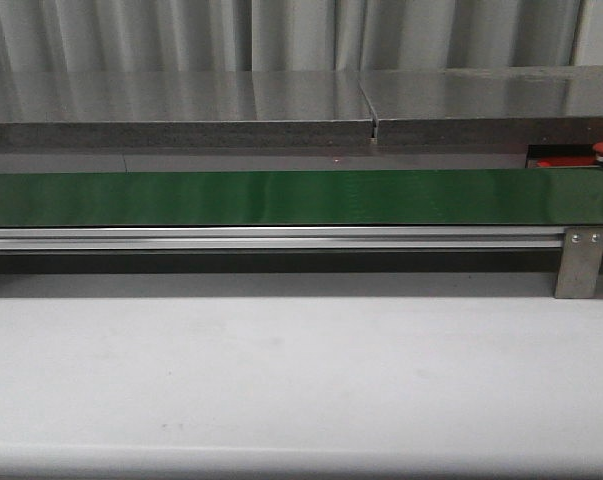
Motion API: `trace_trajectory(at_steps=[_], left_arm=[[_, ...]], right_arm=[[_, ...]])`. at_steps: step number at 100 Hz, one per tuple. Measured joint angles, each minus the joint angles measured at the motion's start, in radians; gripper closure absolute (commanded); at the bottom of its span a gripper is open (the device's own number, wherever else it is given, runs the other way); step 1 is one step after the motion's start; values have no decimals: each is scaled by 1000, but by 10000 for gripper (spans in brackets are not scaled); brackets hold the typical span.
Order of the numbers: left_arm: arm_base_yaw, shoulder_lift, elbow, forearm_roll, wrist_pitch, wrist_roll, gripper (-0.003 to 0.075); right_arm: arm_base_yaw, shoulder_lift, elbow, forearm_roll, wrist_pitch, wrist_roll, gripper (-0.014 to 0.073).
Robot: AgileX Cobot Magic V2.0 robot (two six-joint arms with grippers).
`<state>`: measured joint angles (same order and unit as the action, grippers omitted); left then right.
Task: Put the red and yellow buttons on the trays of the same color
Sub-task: 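Lower the left gripper onto a yellow button in the cluster and grasp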
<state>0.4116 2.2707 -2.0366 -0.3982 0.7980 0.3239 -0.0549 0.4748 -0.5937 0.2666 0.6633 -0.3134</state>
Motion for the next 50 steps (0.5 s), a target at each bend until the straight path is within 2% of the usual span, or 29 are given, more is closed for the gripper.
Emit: trace_trajectory(at_steps=[27, 50], left_arm=[[0, -180, 0, -13, 80, 2, 739], [-2, -285, 170, -123, 73, 72, 739]], right_arm=[[0, 0, 0, 0, 0, 0, 661], [0, 0, 0, 0, 0, 2, 661]])
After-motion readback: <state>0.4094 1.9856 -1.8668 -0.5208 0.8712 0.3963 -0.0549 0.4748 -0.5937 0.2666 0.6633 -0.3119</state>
